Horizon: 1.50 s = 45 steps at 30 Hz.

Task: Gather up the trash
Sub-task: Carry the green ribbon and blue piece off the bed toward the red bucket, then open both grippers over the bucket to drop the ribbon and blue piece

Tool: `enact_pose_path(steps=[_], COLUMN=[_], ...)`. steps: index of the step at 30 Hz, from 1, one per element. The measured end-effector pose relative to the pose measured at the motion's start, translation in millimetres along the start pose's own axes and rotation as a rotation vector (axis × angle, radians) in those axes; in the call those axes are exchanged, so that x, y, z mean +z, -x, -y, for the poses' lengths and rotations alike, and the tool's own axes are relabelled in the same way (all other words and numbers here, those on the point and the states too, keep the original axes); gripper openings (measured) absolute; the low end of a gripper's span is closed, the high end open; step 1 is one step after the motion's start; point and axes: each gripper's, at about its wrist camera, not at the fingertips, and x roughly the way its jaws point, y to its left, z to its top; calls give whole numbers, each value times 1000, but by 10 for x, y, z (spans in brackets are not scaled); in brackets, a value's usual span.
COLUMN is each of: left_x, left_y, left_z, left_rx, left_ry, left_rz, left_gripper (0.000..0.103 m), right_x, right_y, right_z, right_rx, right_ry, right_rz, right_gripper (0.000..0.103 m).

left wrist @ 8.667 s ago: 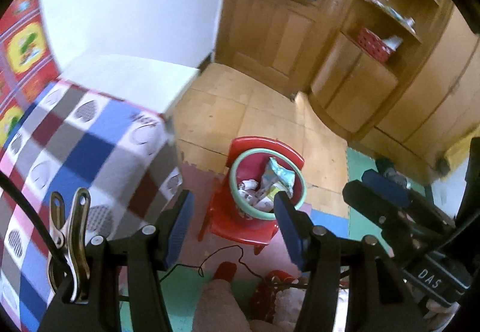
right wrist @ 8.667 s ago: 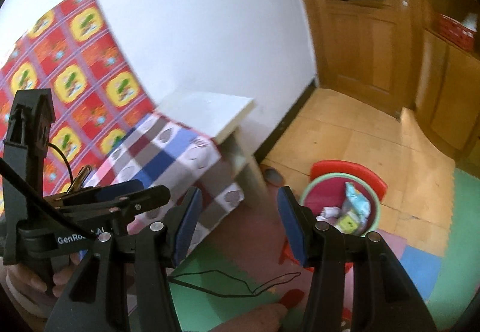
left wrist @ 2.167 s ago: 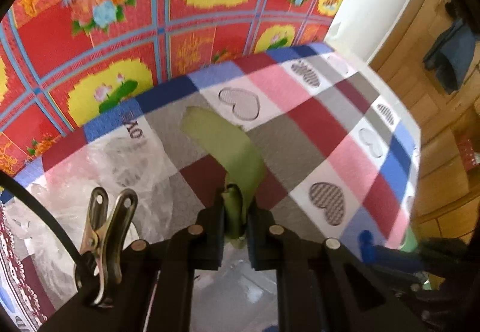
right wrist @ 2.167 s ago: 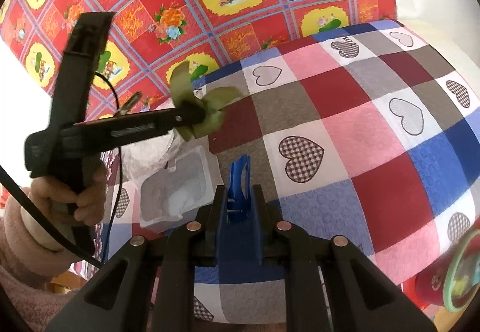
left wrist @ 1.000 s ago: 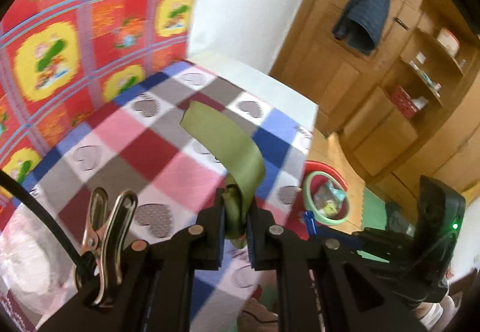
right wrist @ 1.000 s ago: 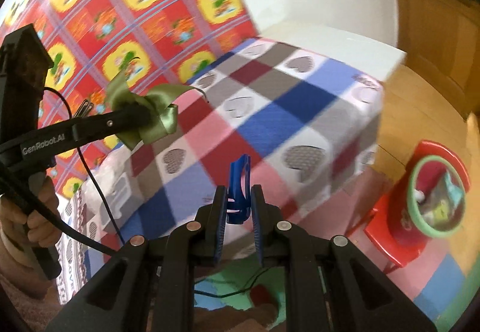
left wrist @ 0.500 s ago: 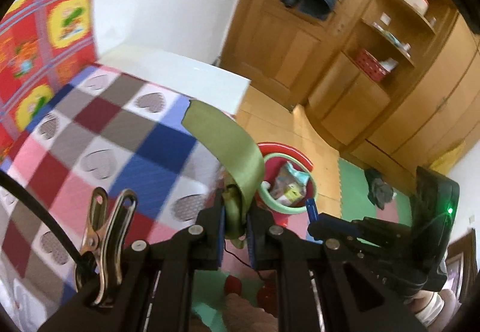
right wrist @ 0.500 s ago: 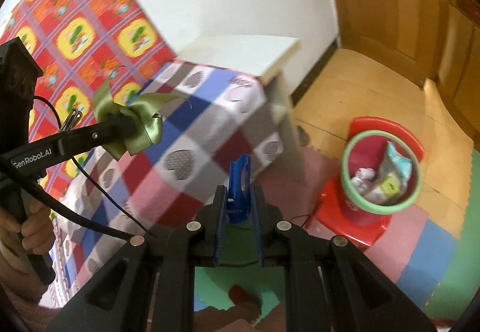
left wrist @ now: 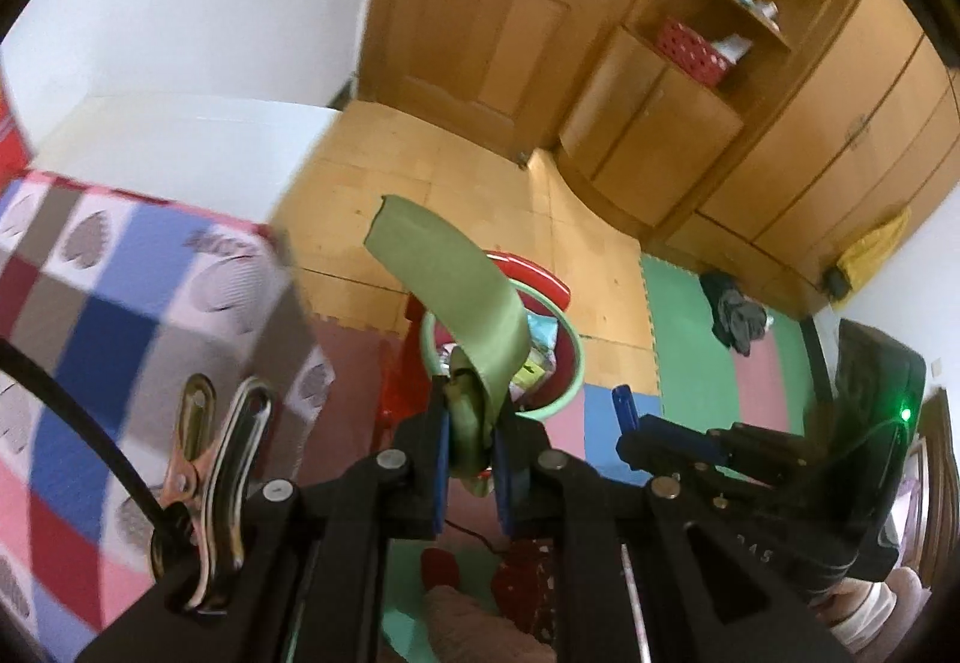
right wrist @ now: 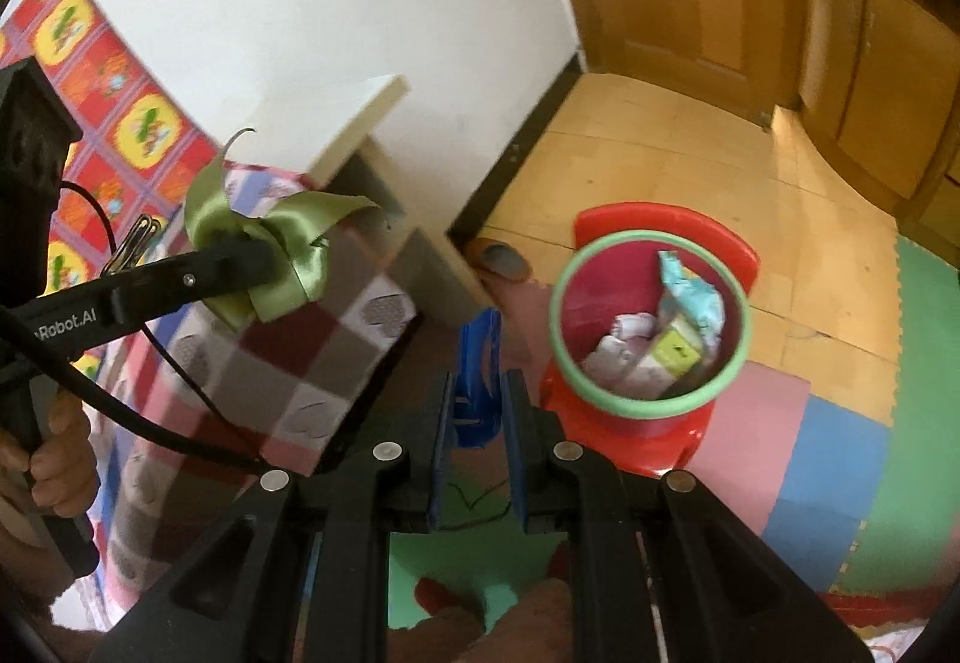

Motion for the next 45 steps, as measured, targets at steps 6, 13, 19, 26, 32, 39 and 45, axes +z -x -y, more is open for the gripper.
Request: enact_pose_path(steps=[6,13,19,26,32,39,45], left_x=[182,313,339,337,328,368,404], left_y=[-639,-1349,-2030,-2739,-3198,-3281,-3233], left_z=[249,440,513,582,605,532,490], left_rx=[-43,-63,-76,-65,-50,-16,11], left_ry=[-45,-90,-92,-118,-139,-118,-119], left_rz=[-71,-136,-200,-264,-307,-321,-321], left_gripper=[12,12,12,12,17,38,45], right_x=[23,28,-25,-82,-108,-88,-78], right_y=[-267,-660,-1034,-1386,-1605,-1698,-1672], right_z=[343,714,980,1165,1289,1325,1317], right_rx=[-22,-41,-55,-60,-61,-68,-66], right_ry=[-29,-61,-86,-94,-115,-119,-121], right_rz=[-18,-35,-62,-99,-123,-128,-91], right_gripper=[17,17,17,17,17,22,42])
